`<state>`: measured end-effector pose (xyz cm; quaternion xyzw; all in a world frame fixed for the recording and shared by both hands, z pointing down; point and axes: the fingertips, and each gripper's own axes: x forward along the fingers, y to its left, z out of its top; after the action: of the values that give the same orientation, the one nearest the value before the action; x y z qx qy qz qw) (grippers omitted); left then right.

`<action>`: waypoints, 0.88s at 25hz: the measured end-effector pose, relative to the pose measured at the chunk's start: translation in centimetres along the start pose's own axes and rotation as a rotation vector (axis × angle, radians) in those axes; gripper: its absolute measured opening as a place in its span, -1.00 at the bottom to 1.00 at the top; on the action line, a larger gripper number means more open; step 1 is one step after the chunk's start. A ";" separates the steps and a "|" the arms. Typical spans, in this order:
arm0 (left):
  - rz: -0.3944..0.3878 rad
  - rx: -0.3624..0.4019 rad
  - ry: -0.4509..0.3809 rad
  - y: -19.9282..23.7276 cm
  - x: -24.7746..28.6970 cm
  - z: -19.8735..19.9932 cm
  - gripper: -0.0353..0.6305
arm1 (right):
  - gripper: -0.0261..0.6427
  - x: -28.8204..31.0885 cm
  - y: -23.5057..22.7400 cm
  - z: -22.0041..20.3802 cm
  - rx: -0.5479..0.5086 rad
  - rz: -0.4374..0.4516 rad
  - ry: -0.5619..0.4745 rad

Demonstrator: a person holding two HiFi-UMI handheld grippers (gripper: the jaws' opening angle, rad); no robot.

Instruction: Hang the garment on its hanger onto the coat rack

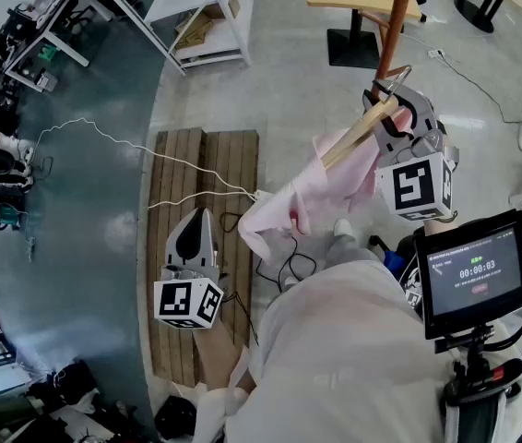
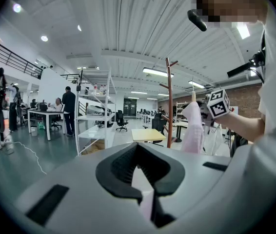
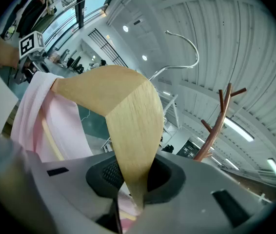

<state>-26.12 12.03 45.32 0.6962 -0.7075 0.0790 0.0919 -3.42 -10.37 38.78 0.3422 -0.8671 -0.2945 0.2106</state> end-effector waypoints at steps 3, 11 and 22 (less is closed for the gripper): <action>-0.012 0.012 -0.019 -2.7 4.8 2.2 -0.90 | -0.69 0.5 -1.7 -1.7 0.024 0.039 -0.008; -0.189 0.058 -0.065 -6.5 11.5 4.5 -0.90 | -0.69 0.5 -2.0 -4.3 0.000 0.037 0.027; -0.458 0.027 -0.178 -10.7 19.6 11.6 -0.90 | -0.69 -0.5 -10.3 -7.4 0.007 -0.168 0.156</action>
<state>-15.97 -9.98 38.60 0.8438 -0.5355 0.0041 0.0353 5.94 -18.81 37.43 0.4362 -0.8173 -0.2804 0.2511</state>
